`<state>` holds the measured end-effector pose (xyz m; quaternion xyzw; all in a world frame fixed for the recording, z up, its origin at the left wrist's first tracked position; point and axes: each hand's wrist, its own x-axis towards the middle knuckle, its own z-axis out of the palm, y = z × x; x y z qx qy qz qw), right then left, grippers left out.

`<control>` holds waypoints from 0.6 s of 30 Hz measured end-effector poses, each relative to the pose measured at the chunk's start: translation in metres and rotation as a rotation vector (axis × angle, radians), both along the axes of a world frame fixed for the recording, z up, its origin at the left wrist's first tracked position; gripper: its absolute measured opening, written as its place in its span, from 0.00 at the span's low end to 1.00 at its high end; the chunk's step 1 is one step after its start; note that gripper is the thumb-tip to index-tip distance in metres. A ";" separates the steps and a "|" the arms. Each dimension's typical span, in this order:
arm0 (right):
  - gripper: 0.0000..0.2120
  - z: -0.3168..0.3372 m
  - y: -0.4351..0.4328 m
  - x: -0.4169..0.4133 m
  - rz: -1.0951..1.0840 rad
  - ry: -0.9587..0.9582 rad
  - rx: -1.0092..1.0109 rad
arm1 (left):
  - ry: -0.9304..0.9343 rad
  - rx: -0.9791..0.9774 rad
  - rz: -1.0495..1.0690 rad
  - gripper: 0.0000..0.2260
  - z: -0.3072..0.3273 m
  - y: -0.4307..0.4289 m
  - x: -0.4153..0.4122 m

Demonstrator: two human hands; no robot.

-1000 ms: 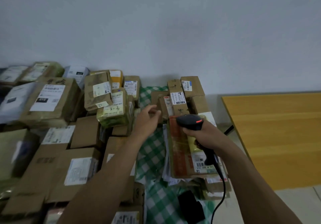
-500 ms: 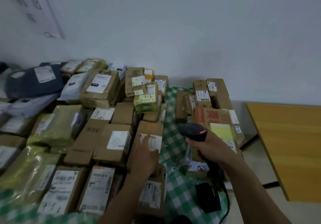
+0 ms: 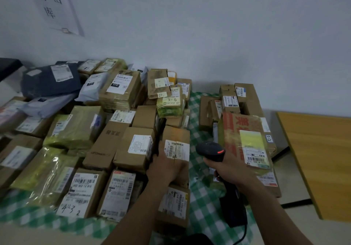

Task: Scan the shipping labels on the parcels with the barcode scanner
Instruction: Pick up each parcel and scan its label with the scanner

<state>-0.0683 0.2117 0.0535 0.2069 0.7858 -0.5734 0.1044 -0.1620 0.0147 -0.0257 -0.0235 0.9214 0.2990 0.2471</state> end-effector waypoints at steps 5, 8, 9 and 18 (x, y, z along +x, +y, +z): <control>0.14 -0.016 -0.007 -0.006 -0.017 0.002 -0.002 | -0.068 0.159 0.069 0.64 0.000 -0.003 -0.003; 0.12 -0.021 -0.017 -0.012 0.001 -0.030 -0.027 | -0.033 0.183 0.131 0.64 -0.002 -0.001 -0.003; 0.13 -0.023 -0.020 -0.014 -0.002 -0.031 -0.021 | -0.018 0.185 0.123 0.62 -0.002 -0.001 -0.002; 0.17 -0.003 -0.020 -0.011 -0.167 0.165 -0.021 | 0.190 0.658 0.048 0.30 0.044 0.002 0.017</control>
